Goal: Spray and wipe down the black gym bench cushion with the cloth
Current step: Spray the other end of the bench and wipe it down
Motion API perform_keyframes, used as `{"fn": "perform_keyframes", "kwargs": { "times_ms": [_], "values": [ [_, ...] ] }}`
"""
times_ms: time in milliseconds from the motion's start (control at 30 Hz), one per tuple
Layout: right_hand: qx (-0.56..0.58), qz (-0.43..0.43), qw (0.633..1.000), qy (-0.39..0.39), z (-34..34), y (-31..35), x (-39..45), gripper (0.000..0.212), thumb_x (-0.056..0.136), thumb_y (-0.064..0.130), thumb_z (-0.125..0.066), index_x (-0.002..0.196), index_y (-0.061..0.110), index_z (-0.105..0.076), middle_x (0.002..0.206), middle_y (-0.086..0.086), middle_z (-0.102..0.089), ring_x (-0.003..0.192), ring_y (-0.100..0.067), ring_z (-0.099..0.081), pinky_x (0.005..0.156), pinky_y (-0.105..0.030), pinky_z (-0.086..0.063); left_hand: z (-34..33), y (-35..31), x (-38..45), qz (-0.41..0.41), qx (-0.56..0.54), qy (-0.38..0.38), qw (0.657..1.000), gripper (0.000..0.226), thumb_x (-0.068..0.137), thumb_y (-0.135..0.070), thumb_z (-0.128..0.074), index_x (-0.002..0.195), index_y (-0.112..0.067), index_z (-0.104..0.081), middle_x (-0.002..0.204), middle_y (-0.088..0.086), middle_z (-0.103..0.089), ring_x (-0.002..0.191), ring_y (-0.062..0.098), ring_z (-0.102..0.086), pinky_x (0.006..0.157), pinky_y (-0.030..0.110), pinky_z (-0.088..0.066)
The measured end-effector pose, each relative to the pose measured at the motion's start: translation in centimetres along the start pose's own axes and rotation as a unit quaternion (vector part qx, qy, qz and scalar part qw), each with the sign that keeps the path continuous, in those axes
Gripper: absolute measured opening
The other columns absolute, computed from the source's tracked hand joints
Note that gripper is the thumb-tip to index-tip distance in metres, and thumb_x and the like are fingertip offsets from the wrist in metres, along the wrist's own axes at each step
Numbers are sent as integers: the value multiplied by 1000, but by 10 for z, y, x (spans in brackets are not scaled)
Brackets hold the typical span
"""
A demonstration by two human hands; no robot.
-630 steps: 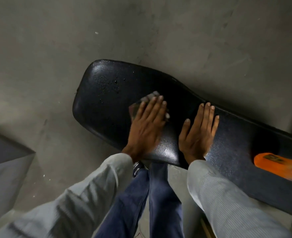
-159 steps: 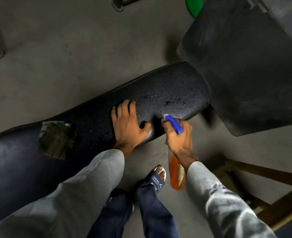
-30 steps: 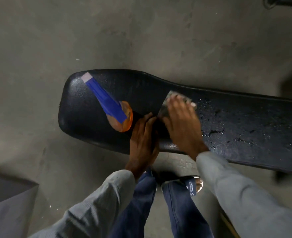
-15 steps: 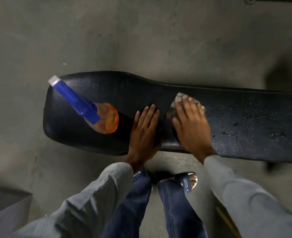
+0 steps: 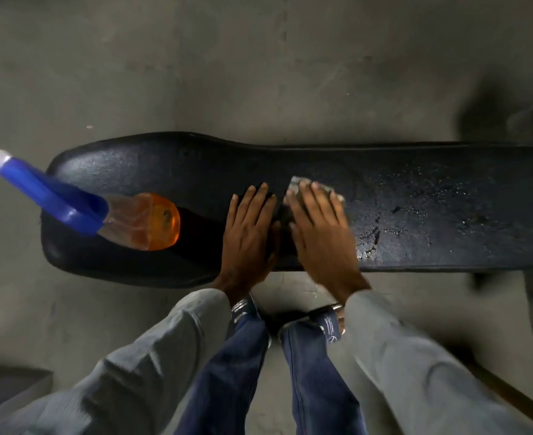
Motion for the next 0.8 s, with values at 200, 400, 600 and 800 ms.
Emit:
{"fn": "perform_keyframes", "kwargs": {
  "times_ms": [200,400,600,800],
  "values": [
    [15,-184,982,-31,20,-78,-21,63,115,43,-24,174,23,-20,181,-10,-19,169,-31,-12,137,-56,-11,-2,-20,12,-11,19,19,1000,54,104,-32,-55,153,-9,-51,168,14,-40,158,33,-32,132,57,-17],
    [21,-202,979,-7,-2,-25,-82,67,110,39,-36,172,17,-26,179,-14,-25,167,-34,-20,136,-58,-14,-18,-39,25,-1,18,35,999,51,106,-29,-46,153,-9,-51,168,13,-40,159,32,-31,131,59,-19],
    [5,-10,1000,-11,16,-49,2,61,113,38,-35,171,23,-28,179,-8,-28,167,-30,-23,136,-52,-11,-20,-36,28,-8,27,33,999,50,107,-29,-41,150,-8,-55,164,13,-46,156,33,-38,130,57,-23],
    [25,-156,987,-33,26,-92,-8,60,115,41,-25,173,26,-21,181,-8,-19,170,-28,-12,138,-54,-6,-18,-46,34,22,44,38,998,50,105,-34,-48,148,-10,-55,160,12,-50,153,33,-41,129,57,-23]
  ]
}}
Point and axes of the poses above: each hand's wrist, its own x-axis towards the middle knuckle, its own z-axis out of the back of the hand, y = z × x, the point moved 4 cm from there along x, towards the middle knuckle
